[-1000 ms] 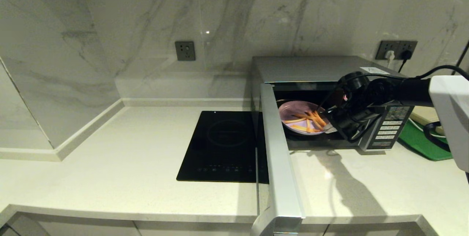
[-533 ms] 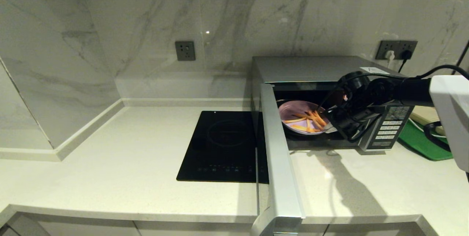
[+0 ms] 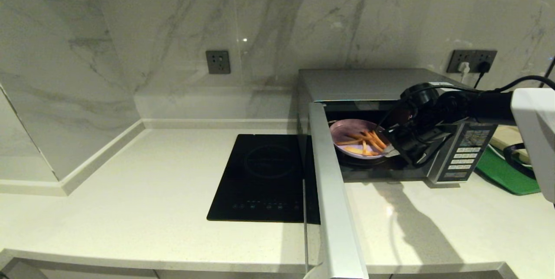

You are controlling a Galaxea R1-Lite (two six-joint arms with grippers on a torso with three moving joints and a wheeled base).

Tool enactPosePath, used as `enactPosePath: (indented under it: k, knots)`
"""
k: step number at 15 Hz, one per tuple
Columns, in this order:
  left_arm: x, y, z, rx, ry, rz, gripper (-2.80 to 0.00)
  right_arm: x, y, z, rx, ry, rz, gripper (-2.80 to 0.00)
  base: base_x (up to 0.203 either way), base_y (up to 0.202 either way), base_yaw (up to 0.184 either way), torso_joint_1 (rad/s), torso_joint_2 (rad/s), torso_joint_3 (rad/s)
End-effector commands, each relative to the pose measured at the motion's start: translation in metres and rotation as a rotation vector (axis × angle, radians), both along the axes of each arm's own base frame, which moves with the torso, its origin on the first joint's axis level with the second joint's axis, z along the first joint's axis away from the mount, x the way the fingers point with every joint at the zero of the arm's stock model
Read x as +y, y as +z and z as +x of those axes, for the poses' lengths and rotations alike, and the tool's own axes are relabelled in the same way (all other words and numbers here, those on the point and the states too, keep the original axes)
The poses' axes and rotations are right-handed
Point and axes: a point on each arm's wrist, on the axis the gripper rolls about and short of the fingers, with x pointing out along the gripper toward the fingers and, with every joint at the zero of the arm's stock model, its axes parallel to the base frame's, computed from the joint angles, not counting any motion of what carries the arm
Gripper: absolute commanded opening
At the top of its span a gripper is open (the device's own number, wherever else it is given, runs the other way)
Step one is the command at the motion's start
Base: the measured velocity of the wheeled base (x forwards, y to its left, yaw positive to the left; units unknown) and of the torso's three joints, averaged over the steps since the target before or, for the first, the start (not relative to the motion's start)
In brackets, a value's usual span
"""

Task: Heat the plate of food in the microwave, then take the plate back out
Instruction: Put the plate in the microwave oven

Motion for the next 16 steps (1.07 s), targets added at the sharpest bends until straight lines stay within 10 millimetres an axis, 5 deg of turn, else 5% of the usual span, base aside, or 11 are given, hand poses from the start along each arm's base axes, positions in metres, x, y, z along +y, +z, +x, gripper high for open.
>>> enactPosePath:
  k: [1, 16]
  knots:
    - [0.0000, 0.0000, 0.0000, -0.001, 0.000, -0.001, -2.80, 0.0007, -0.0021, -0.0002, 0.010, -0.002, 0.002, -2.80, 0.000, 0.000, 0.000, 0.000, 0.00, 0.000]
    - [0.0000, 0.0000, 0.0000, -0.001, 0.000, -0.001, -2.80, -0.0008, -0.0119, 0.0018, 0.034, -0.011, -0.008, -2.80, 0.000, 0.000, 0.000, 0.000, 0.00, 0.000]
